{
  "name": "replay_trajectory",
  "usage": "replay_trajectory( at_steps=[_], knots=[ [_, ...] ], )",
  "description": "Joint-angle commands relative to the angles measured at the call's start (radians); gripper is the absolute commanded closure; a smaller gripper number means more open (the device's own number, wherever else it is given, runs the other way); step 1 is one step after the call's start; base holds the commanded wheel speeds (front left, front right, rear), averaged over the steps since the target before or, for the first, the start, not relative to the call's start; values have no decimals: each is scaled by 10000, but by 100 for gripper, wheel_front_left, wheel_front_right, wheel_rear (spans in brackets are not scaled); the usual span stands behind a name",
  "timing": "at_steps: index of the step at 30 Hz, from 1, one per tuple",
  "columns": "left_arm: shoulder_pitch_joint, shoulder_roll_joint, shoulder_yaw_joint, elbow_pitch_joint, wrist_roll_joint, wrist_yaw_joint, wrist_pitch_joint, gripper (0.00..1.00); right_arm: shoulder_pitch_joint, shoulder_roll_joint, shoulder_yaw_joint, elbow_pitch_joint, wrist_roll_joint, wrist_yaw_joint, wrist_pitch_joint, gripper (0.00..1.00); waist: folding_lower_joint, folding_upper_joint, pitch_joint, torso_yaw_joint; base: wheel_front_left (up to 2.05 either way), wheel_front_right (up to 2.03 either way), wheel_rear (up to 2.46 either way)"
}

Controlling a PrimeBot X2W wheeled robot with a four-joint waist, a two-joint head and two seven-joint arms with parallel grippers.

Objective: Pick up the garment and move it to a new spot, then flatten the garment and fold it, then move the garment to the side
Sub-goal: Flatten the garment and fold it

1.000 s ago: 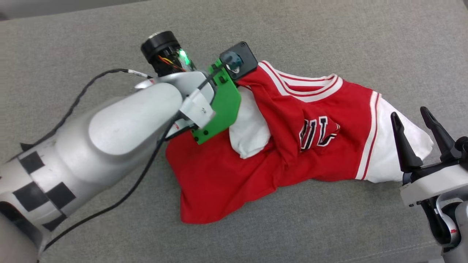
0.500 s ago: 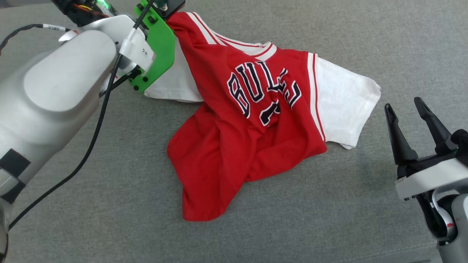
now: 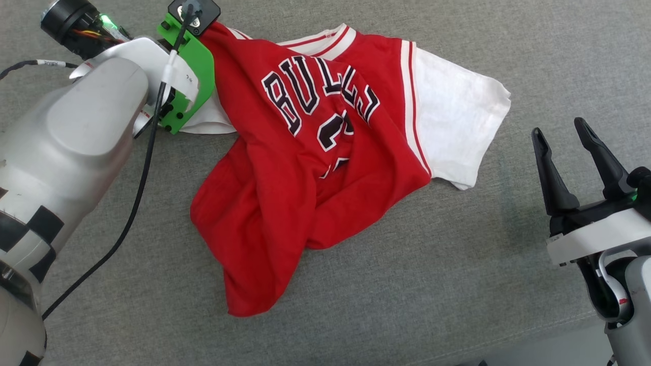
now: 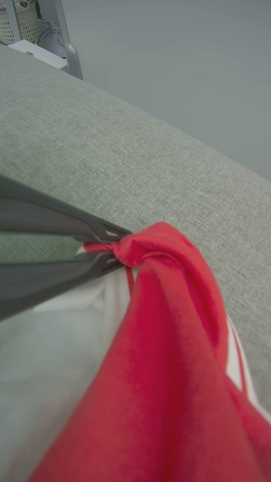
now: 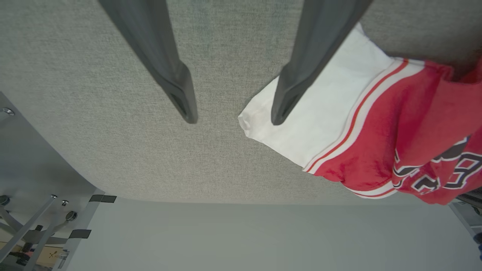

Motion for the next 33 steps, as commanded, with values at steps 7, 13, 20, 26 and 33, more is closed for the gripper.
replay_trajectory(
  at_steps=[7, 13, 20, 26, 33],
  knots=[
    [340, -183, -46, 585, -360, -25, -1204, 0, -50, -37, -85, -106, -106, -7, -54, 0, 0, 0, -387, 305, 0, 0, 0],
    [156, -319, 43, 650, -1321, -25, -1452, 0, 397, 15, -298, -117, -144, -7, 44, 0, 0, 0, -1129, 821, 0, 0, 0],
    [-169, 36, 150, -461, -3726, -25, 1152, 0, 756, 127, -373, -217, -168, -7, 216, 0, 0, 0, -1690, 1112, 0, 0, 0],
    [-318, 528, 87, -1165, -4964, -25, 3624, 0, 789, 125, -354, -351, -136, -7, 326, 0, 0, 0, -1744, 1048, 0, 0, 0],
    [-77, 665, 186, -1204, -5538, 26, 4382, 0, 693, 109, -360, -415, -97, -7, 268, 0, 0, 0, -1423, 795, 0, 0, 0]
  ],
)
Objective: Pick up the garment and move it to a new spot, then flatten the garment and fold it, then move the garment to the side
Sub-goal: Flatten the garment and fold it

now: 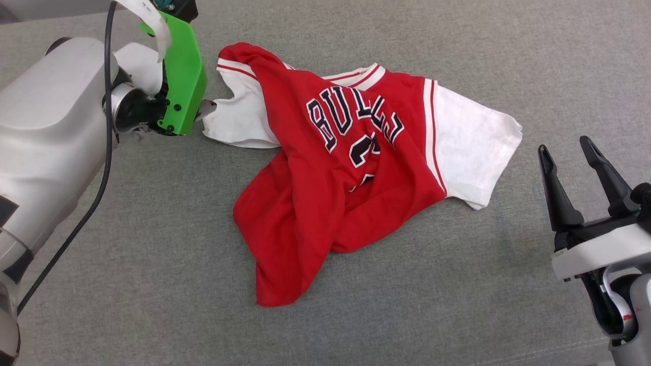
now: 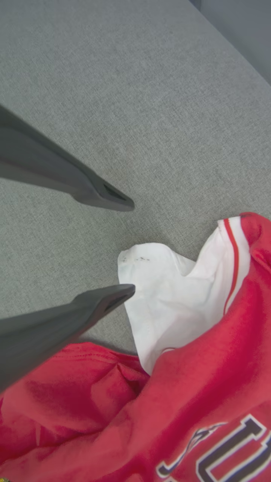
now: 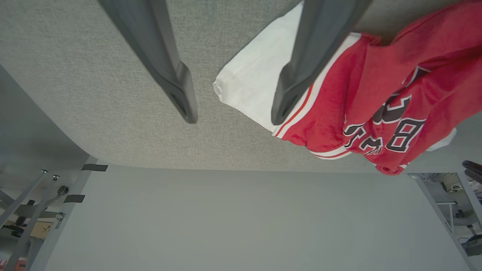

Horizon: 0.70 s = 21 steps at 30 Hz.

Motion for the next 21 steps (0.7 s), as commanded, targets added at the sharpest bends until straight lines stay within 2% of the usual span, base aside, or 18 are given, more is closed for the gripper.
replay_trajectory(
  at_steps=[1, 10, 16, 18, 19, 21],
  knots=[
    [172, 23, 43, 89, -180, 50, 31, 0, -18, 15, 21, -28, 34, -7, -56, 0, 0, 0, 172, -142, 0, 0, 0],
    [771, -149, 21, 548, -257, 133, 177, 0, -289, -43, 64, 126, 122, -7, -206, 0, 0, 0, 639, -341, 0, 0, 0],
    [1277, -412, -57, 850, -4, 96, -213, 0, -454, -17, 204, 266, 116, -7, -278, 0, 0, 0, 750, -391, 0, 0, 0],
    [1383, -485, -65, 957, 46, 76, -430, 85, -492, -28, 228, 306, 121, -7, -290, 0, 0, 0, 741, -389, 0, 0, 0],
    [1427, -519, -46, 998, 24, 61, -554, 100, -499, -44, 238, 326, 119, -7, -293, 0, 0, 0, 718, -381, 0, 0, 0],
    [1480, -559, 3, 1043, -22, 33, -811, 100, -477, -76, 230, 364, 108, -7, -291, 0, 0, 0, 641, -339, 0, 0, 0]
  ],
)
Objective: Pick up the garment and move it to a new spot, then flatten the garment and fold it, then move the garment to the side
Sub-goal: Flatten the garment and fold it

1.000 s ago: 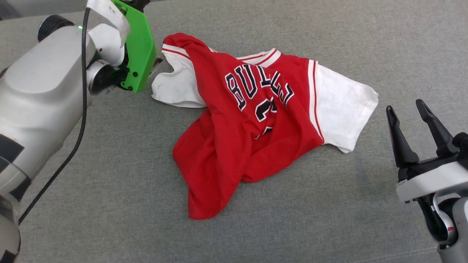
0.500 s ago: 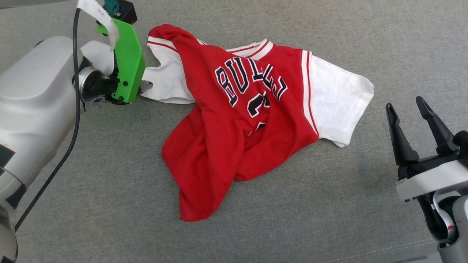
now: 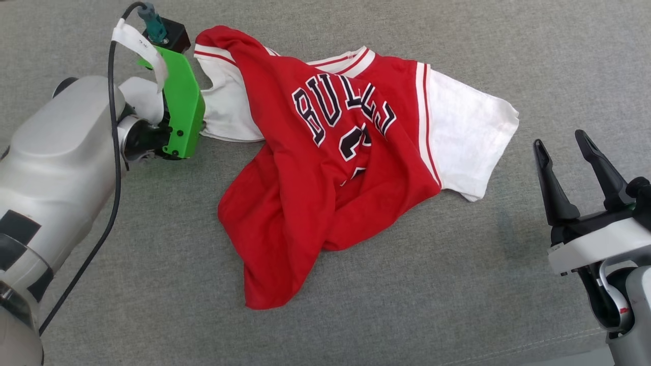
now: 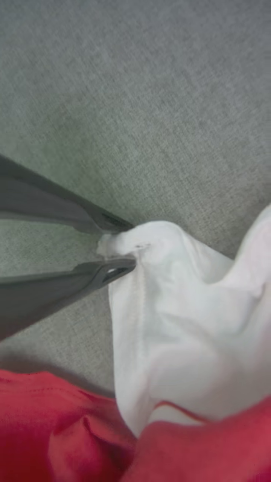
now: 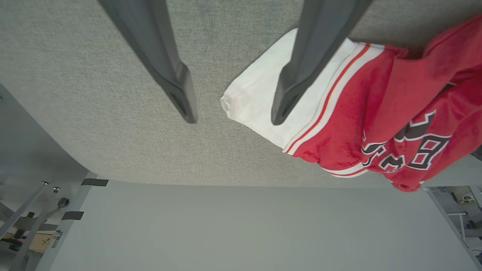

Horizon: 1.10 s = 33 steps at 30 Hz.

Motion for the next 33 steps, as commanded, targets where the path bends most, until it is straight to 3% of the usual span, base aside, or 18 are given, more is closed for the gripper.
replay_trajectory(
  at_steps=[1, 9, 19, 24, 33],
  knots=[
    [545, -170, -89, 93, 86, -52, -211, 100, -107, -40, -3, 42, 49, -9, -62, 0, 0, 0, -120, 63, 0, 0, 0],
    [522, 176, -75, -798, -21, -97, -1228, 100, 320, -37, -159, 77, -27, -9, 74, 0, 0, 0, -851, 520, 0, 0, 0],
    [832, 2243, -22, -1739, -479, -99, -1228, 100, 822, 62, -332, -18, -97, -9, 307, 0, 0, 0, -1489, 1017, 0, 0, 0],
    [1091, 3034, 18, -1519, -566, 242, -1128, 100, 878, 24, -342, -128, -62, -9, 397, 0, 0, 0, -1387, 1000, 0, 0, 0],
    [1835, 3130, -38, -979, -445, 932, -1567, 100, 701, -143, -402, -332, -34, -9, 503, 0, 0, 0, -801, 692, 0, 0, 0]
  ],
)
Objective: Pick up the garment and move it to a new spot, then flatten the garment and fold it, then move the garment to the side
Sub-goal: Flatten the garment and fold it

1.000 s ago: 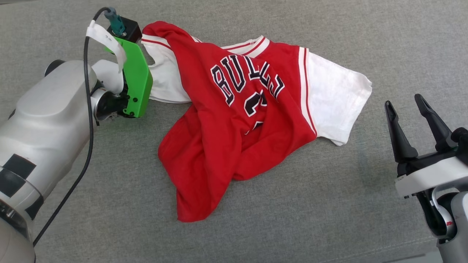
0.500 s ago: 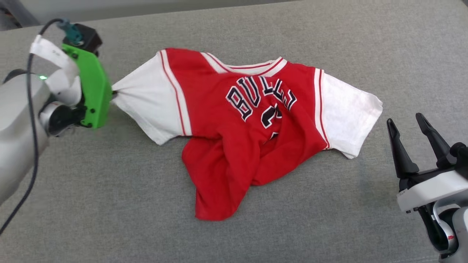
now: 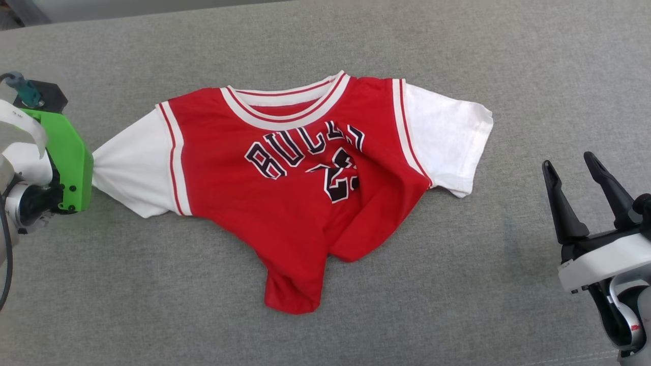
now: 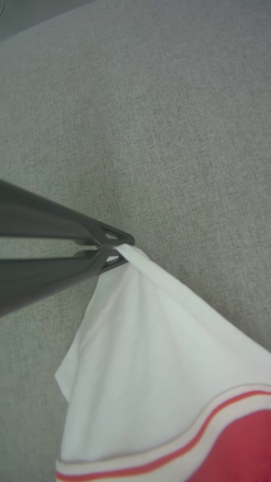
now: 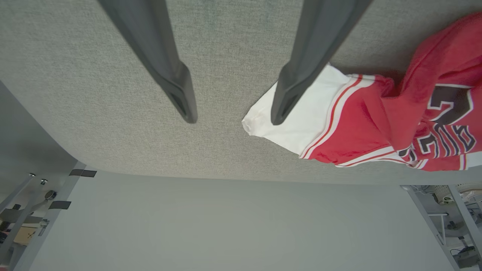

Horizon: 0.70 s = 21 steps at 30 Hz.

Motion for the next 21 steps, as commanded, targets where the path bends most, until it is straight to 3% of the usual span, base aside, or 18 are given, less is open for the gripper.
replay_trajectory(
  at_steps=[1, 8, 9, 10, 17, 21],
  knots=[
    [197, -44, -8, 171, 224, 163, -205, 100, -81, -35, 1, -69, 26, -7, 21, 0, 0, 0, 232, -178, 0, 0, 0],
    [616, -650, -41, 869, 520, 81, -1175, 100, -181, -72, -55, -89, 39, -7, 55, 0, 0, 0, 269, -188, 0, 0, 0],
    [625, -731, -34, 959, 586, 73, -1396, 63, -197, -87, -88, -83, 40, -7, 61, 0, 0, 0, 207, -158, 0, 0, 0],
    [597, -801, -51, 1075, 785, 78, -1711, 0, -222, -116, -134, -77, 27, -7, 63, 0, 0, 0, 129, -122, 0, 0, 0],
    [327, -1142, -102, 1360, 1532, -281, -2980, 0, -422, -422, -412, -180, -25, -7, 222, 0, 0, 0, -477, 299, 0, 0, 0],
    [86, -1189, -38, 1293, 1589, -513, -3170, 0, -465, -502, -522, -331, -16, -7, 382, 0, 0, 0, -650, 522, 0, 0, 0]
  ],
)
